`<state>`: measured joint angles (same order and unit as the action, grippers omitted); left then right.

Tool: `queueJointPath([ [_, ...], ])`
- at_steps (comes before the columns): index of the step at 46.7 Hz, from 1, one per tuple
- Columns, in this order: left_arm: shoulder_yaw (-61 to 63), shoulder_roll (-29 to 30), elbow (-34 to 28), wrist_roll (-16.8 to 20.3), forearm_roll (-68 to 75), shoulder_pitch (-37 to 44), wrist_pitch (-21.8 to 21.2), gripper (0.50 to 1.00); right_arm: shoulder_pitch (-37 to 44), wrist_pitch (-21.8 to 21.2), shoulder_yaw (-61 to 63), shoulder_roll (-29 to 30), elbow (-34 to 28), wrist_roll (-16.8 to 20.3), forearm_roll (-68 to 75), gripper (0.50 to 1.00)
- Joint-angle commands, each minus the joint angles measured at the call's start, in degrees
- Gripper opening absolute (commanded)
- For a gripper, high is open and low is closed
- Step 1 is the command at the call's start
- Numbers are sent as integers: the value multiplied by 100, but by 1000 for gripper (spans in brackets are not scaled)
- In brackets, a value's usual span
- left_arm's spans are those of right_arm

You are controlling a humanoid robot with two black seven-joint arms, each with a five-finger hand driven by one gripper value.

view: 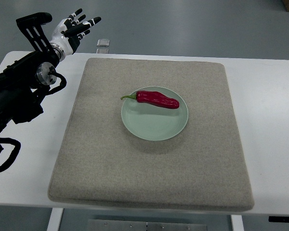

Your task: Place red pepper on plate with left hand

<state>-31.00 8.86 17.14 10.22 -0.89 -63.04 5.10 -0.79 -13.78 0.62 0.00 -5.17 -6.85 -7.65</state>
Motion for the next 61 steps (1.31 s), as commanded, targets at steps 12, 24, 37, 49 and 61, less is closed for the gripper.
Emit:
queueJointPath([
  [12, -548, -59, 27, -73, -579, 72, -9, 990, 0, -2, 0, 0, -2, 0, 0, 928],
  [24, -548, -86, 35, 23, -562, 90, 351, 992, 0, -2, 0, 0, -2, 0, 0, 928],
  [37, -521, -86, 35, 32, -518, 90, 351, 992, 0, -2, 0, 0, -2, 0, 0, 928],
  [49, -486, -95, 44, 67, -518, 186, 360, 992, 0, -2, 0, 0, -2, 0, 0, 928],
  [61, -486, -95, 44, 85, -500, 186, 404, 992, 0, -2, 0, 0, -2, 0, 0, 928],
])
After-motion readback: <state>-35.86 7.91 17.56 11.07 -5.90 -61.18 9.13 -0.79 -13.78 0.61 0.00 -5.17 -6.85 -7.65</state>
